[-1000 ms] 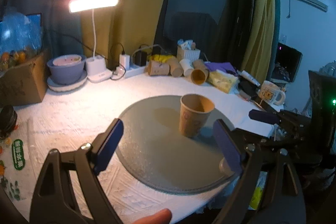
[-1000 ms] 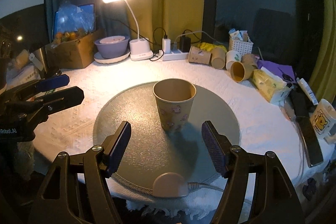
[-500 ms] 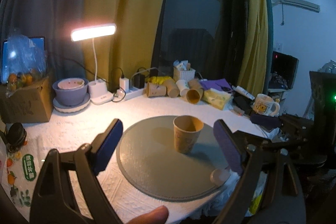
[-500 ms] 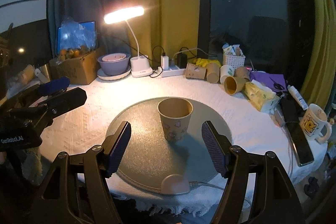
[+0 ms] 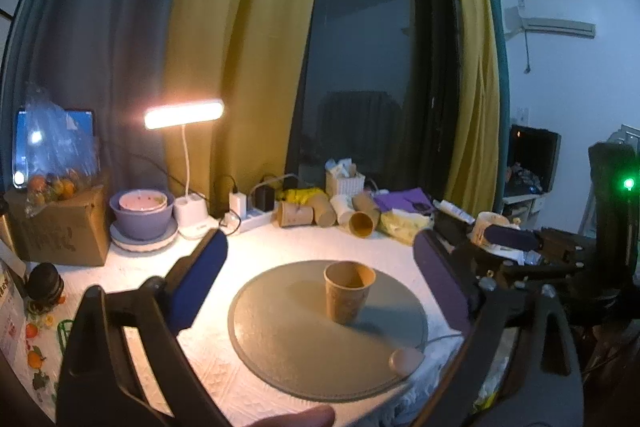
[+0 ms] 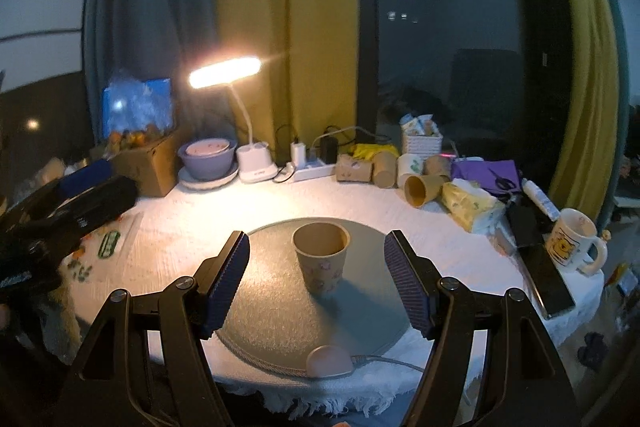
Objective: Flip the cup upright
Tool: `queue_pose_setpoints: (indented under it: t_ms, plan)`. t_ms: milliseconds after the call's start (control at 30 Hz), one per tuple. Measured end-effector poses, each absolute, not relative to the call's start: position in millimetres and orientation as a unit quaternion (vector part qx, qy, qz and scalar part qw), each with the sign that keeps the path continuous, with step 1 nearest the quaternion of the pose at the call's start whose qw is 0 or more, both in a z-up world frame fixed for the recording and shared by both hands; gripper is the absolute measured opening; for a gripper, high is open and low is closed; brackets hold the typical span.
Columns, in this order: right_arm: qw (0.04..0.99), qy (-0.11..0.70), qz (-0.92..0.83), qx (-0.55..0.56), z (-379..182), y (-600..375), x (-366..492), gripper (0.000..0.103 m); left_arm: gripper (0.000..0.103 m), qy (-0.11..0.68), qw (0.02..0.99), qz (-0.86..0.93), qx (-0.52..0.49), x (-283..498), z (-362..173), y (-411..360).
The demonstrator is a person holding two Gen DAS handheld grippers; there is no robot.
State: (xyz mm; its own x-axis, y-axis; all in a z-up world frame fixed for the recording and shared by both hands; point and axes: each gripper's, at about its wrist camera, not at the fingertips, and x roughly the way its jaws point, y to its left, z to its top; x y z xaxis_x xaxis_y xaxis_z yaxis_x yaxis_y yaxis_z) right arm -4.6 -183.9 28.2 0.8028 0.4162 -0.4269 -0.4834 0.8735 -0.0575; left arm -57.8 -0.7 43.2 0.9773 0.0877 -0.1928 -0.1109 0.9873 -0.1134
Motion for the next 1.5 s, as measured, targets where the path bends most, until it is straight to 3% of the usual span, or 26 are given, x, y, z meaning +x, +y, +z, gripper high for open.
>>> queue_pose_setpoints:
  t_ms: [1500]
  plan:
    - [0.946,0.21,0.232,-0.08,21.6,-180.8,-8.5,0.073,0.095,0.124,0.989,0.024,-0.076,-51.5,36.6,-5.2]
